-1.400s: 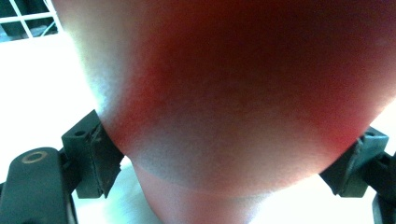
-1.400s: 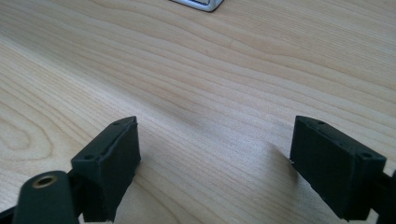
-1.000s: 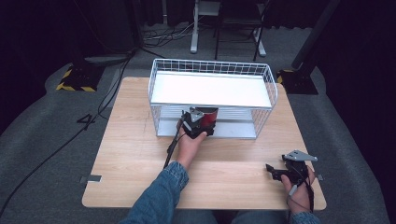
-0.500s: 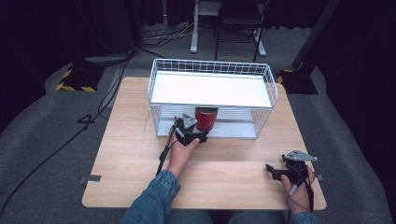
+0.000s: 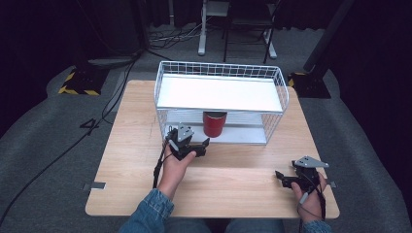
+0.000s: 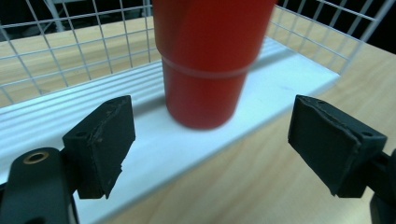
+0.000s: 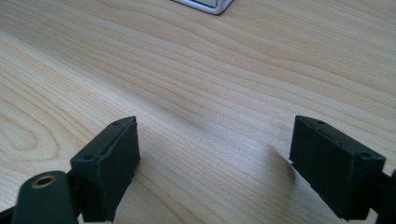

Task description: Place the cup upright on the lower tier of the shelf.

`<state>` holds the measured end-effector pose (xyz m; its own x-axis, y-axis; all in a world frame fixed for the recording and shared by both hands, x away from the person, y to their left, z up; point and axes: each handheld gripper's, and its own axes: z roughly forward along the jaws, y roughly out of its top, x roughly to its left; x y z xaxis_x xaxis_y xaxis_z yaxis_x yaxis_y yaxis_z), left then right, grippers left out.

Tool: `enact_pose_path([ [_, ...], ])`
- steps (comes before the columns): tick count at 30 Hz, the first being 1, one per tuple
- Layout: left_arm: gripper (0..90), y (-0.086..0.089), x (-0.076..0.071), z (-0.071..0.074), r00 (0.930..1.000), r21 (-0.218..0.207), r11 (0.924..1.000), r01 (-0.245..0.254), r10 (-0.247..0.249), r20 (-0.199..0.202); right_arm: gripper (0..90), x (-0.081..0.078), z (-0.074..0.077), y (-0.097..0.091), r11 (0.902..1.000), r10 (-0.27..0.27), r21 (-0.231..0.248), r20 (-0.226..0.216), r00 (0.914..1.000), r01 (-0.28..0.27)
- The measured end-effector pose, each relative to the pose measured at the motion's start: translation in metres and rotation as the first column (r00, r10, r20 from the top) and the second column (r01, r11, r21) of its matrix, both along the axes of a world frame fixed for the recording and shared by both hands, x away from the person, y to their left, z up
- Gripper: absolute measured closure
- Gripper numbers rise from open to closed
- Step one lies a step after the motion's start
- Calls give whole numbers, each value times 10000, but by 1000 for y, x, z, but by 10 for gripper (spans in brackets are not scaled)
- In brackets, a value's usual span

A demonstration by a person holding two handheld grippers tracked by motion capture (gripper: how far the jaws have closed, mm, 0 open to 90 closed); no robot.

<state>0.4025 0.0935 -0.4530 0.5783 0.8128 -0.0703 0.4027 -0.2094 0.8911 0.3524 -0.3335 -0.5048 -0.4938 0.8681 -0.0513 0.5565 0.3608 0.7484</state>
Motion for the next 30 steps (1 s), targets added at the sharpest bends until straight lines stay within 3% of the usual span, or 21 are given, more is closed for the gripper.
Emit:
enact_pose_path([
  [6,155,18,-23,11,9996,168,9999,-40,35,272,161,2,0,-1,9999,8,149,-161,9999,-6],
  [10,155,29,-31,13,9999,143,9999,26,-28,126,153,3,0,-2,9995,5,307,-340,9994,5],
  [13,154,45,-46,18,10000,364,9993,96,-96,-11,150,3,0,-1,9995,-5,302,-360,9994,16],
  [24,154,82,-82,34,9985,131,9991,400,-404,365,146,4,-1,-1,9995,-2,307,-372,9993,14],
  [30,154,102,-98,33,9981,273,9982,543,-550,268,146,4,-1,-1,9995,-3,303,-368,9993,14],
])
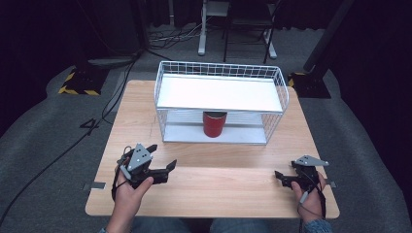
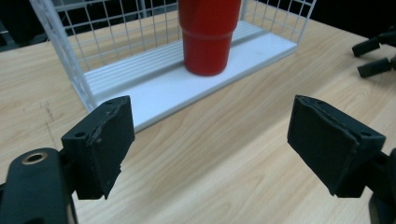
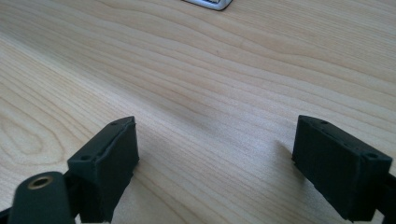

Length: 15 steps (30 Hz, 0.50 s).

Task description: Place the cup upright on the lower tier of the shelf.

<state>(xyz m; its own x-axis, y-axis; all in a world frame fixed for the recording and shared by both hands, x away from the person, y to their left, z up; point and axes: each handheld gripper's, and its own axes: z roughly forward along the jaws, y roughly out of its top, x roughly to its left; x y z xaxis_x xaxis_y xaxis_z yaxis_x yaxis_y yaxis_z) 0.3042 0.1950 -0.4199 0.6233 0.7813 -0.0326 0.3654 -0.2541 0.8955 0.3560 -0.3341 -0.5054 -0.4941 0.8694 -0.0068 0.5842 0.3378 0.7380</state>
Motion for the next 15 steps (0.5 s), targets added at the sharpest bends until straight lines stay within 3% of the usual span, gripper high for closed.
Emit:
enact_pose_path([
  [4,161,14,-8,-6,9999,-49,9999,-88,87,-73,146,0,0,0,10000,-2,-1,-1,10000,2],
  [6,162,22,-9,-5,9999,358,9994,-4,10,-147,146,0,0,0,10000,9,-11,21,10000,-9],
  [7,161,26,-11,-6,9998,265,9995,-176,180,-132,147,0,0,0,10000,2,-16,38,10000,-2],
  [9,159,36,-12,-9,9989,218,9993,-303,311,-354,147,0,0,0,10000,7,-28,46,10000,-7],
  [12,159,51,-13,-16,9950,630,9968,-482,535,-844,147,0,0,0,10000,29,-8,40,10000,-29],
  [15,157,67,-13,-26,9919,720,9951,-678,749,-1022,150,0,0,0,10000,45,-13,46,10000,-45],
])
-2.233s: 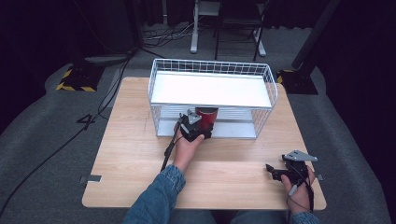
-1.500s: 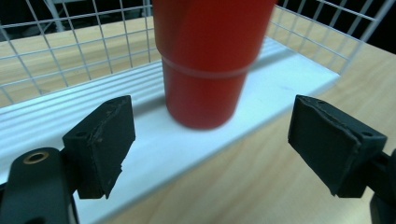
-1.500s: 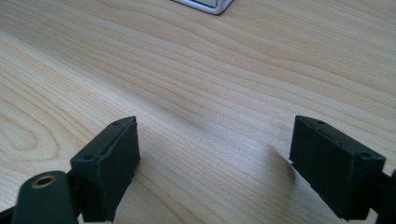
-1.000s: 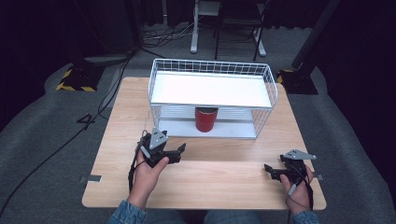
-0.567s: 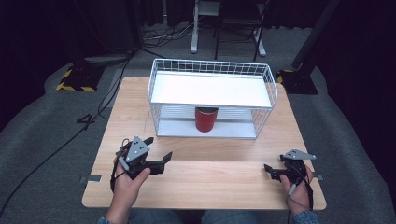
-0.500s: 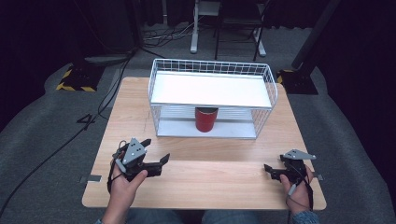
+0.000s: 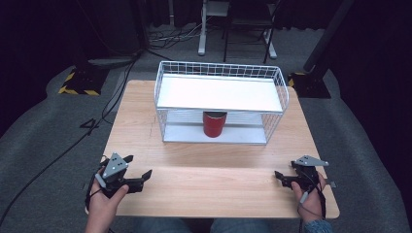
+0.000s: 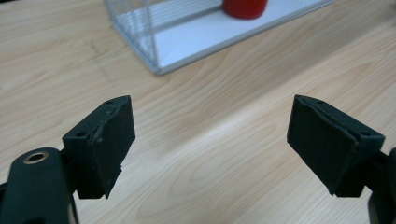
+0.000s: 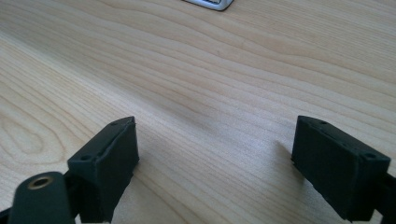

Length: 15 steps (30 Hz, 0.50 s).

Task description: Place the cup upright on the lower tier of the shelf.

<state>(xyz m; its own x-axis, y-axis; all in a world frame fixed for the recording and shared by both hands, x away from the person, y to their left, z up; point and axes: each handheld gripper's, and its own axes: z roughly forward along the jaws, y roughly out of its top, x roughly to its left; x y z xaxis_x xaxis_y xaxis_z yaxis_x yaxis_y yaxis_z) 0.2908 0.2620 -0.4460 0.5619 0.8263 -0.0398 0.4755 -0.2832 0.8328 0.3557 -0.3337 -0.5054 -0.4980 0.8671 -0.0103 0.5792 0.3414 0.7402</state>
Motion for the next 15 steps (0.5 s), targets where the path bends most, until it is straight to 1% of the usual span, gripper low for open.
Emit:
enact_pose_path([
  [2,156,10,0,-6,9999,10,9999,-127,127,-41,150,0,0,0,10000,-1,-12,6,10000,1],
  [5,157,22,0,-13,9993,30,9995,-301,302,-227,150,0,0,0,10000,0,-11,6,10000,0],
  [7,156,29,1,-17,9985,177,9991,-394,401,-385,150,0,0,0,10000,9,1,2,10000,-9],
  [9,157,33,2,-23,9961,399,9983,-435,464,-751,149,0,0,0,10000,1,-6,3,10000,-1],
  [11,159,37,4,-30,9904,641,9964,-562,637,-1225,150,0,0,0,10000,8,4,-1,10000,-8],
  [12,159,39,5,-34,9861,629,9960,-640,727,-1492,149,0,0,0,10000,8,4,1,10000,-8],
  [13,159,40,6,-37,9830,585,9961,-662,752,-1677,149,0,0,0,10000,2,-5,3,10000,-2],
  [15,159,43,8,-42,9801,543,9968,-588,679,-1866,149,0,0,0,10000,10,2,1,10000,-10],
])
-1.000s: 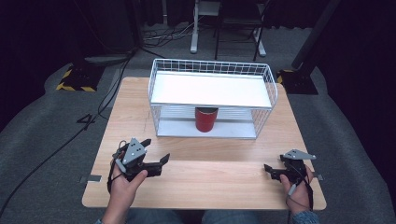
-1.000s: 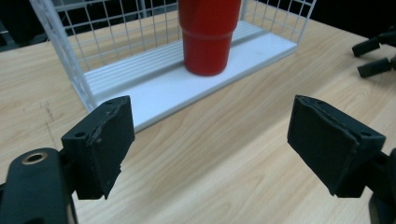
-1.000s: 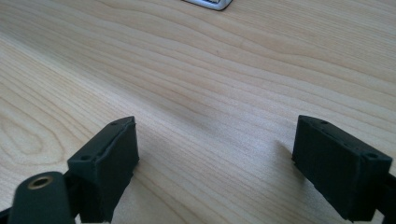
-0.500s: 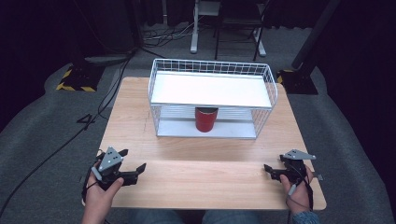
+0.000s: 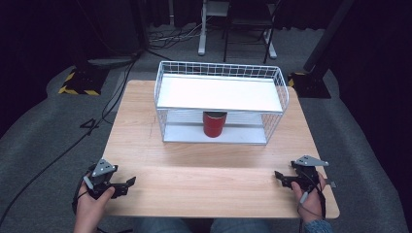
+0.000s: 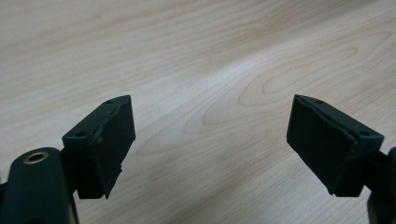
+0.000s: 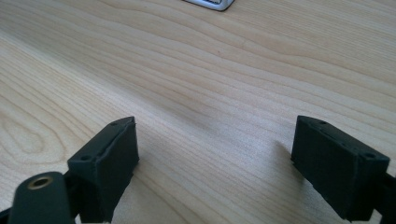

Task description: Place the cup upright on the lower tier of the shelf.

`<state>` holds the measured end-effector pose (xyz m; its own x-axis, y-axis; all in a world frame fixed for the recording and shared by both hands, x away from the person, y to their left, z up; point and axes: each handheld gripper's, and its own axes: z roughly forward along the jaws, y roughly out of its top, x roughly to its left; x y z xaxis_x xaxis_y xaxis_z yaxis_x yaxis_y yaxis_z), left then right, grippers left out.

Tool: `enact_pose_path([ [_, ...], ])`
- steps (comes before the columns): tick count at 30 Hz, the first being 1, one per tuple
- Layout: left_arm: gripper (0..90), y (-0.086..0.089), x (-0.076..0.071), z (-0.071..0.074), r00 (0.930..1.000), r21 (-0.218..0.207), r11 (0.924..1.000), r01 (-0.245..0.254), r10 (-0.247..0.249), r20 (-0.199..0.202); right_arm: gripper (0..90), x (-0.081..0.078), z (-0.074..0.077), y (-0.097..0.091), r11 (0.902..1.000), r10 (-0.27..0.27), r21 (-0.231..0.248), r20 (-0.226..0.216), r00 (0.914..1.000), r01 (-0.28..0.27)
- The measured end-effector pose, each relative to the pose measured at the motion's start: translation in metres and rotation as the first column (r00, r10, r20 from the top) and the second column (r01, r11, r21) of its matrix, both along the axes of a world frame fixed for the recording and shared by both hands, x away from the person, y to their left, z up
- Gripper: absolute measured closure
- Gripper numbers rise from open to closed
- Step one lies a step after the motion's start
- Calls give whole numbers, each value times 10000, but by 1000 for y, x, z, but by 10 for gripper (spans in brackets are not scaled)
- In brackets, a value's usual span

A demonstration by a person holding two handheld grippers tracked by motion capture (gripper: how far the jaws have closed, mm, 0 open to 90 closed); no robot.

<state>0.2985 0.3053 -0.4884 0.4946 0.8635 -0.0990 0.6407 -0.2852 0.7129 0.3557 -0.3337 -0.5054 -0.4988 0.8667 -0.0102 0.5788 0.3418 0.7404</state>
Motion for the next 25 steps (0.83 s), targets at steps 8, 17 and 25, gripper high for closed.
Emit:
enact_pose_path([
  [8,152,-1,5,-12,9985,469,9988,110,-84,-542,150,0,0,0,10000,0,1,0,10000,0],
  [17,122,-6,11,-17,9999,867,9962,-113,110,37,150,0,0,0,10000,-2,-17,9,10000,2],
  [25,109,-8,13,-18,9983,780,9952,-590,589,39,149,0,0,0,10000,31,21,-40,10000,-31],
])
